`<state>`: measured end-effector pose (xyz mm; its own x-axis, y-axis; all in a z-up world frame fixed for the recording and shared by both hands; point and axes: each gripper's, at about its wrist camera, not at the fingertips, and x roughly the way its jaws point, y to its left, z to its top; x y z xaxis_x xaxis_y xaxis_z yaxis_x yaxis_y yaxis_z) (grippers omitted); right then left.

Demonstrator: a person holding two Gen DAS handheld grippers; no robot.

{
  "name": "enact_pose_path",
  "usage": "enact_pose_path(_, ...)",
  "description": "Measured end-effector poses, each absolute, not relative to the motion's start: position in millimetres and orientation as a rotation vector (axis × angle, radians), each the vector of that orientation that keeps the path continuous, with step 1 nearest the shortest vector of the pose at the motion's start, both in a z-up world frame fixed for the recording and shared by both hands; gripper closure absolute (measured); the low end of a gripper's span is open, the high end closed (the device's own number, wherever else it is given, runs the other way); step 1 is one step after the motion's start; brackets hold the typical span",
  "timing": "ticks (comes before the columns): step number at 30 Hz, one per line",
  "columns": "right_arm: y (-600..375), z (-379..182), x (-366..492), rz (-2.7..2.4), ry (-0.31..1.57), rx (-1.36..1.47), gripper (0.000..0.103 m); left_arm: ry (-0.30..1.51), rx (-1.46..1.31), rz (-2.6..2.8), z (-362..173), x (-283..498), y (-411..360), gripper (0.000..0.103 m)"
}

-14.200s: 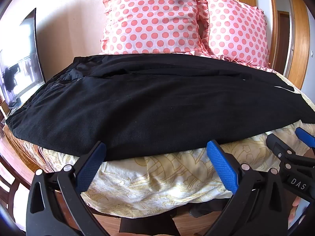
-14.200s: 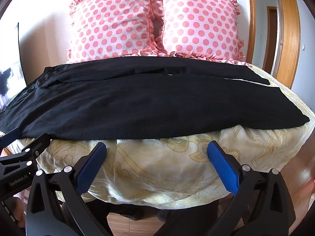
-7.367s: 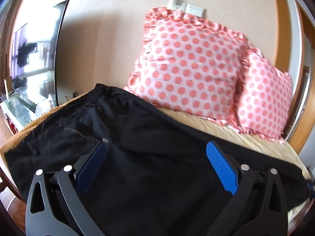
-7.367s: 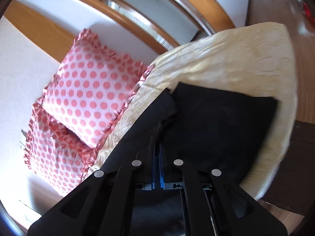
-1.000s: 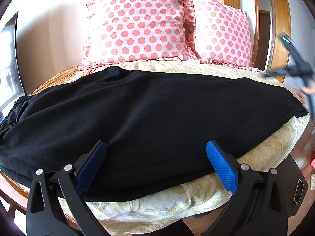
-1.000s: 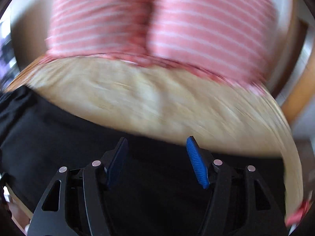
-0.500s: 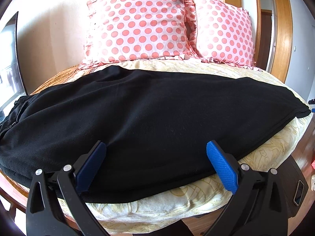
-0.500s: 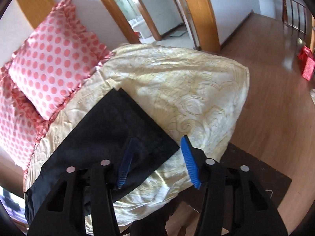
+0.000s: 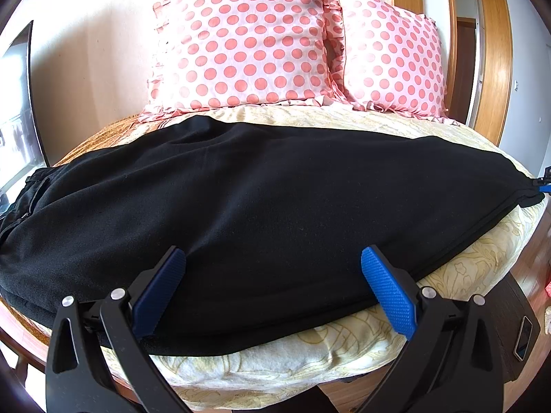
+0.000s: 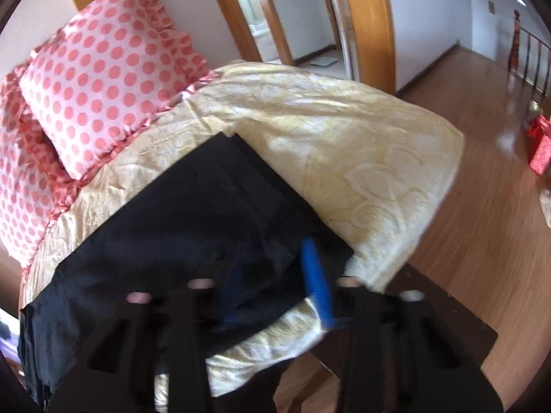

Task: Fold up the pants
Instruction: 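Move the right gripper to the pants leg hem and grasp it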

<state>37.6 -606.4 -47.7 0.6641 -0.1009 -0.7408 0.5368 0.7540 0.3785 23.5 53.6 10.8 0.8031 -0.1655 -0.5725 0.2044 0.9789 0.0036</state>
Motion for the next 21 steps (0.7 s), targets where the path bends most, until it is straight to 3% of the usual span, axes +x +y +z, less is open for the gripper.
enact_pose_path(1,-606.3,-48.6,38.6,-0.401,0.764,0.614,0.096,0.607,0.066,-0.199,10.7,23.4,53.3,0.002)
enact_pose_path(7,-610.4,-41.3,20.1,-0.476,0.703,0.601,0.1,0.613,0.071,-0.208,10.3,23.3,52.8,0.002)
enact_pose_path(15,-585.9,-45.1,32.9,-0.554,0.805,0.347,0.098,0.613,0.074,-0.212,11.2,23.3,52.2,0.002)
enact_pose_path(17,-579.7,-43.2,37.0,-0.578,0.836,0.276,0.082,0.61,0.075,-0.213,11.0,22.6,51.7,0.002)
enact_pose_path(19,-577.4,-39.7,34.3,-0.597,0.824,0.246,0.041,0.609,0.073,-0.211,10.9,22.8,51.4,0.002)
enact_pose_path(21,-577.9,-34.1,30.8,-0.627,0.803,0.21,0.037,0.61,0.074,-0.211,10.9,22.9,51.6,0.002)
